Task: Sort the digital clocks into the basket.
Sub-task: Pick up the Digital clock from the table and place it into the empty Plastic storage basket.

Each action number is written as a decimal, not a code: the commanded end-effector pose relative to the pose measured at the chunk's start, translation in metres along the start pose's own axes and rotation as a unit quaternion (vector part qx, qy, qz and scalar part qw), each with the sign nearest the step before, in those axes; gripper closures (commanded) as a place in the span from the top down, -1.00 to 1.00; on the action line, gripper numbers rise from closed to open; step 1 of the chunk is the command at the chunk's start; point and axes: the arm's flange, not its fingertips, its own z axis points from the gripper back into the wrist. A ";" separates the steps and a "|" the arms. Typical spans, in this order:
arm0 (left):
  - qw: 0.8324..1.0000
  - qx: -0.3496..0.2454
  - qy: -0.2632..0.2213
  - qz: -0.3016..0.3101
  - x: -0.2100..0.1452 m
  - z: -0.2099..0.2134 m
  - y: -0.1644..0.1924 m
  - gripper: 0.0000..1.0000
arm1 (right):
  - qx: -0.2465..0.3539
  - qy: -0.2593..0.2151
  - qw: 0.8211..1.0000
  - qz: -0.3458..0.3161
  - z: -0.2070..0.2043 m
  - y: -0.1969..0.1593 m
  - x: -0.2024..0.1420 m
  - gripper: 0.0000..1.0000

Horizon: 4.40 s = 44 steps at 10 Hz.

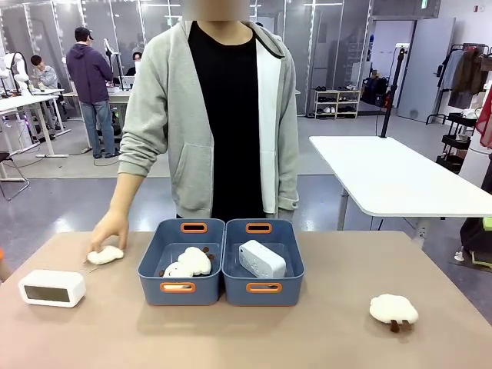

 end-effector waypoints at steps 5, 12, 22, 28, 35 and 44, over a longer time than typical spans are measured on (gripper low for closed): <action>1.000 -0.013 -0.006 -0.010 0.002 0.001 -0.001 1.00 | -0.002 0.004 1.000 0.005 0.001 0.006 -0.001 1.00; 0.997 0.018 0.057 -0.055 0.020 -0.029 -0.021 1.00 | -0.002 0.004 1.000 0.005 0.001 0.006 -0.001 1.00; 0.441 0.335 0.537 -0.636 0.039 -0.272 -0.074 1.00 | -0.002 0.004 1.000 0.005 0.001 0.006 -0.001 1.00; 0.483 0.313 0.545 -0.610 0.041 -0.286 -0.085 1.00 | -0.002 0.004 1.000 0.005 0.001 0.006 -0.001 1.00; 0.511 0.155 0.535 -0.655 0.071 -0.287 -0.002 1.00 | -0.002 0.004 1.000 0.005 0.001 0.006 -0.001 1.00; 0.478 0.130 0.582 -0.644 0.091 -0.372 0.076 1.00 | -0.002 0.004 1.000 0.005 0.001 0.006 -0.001 1.00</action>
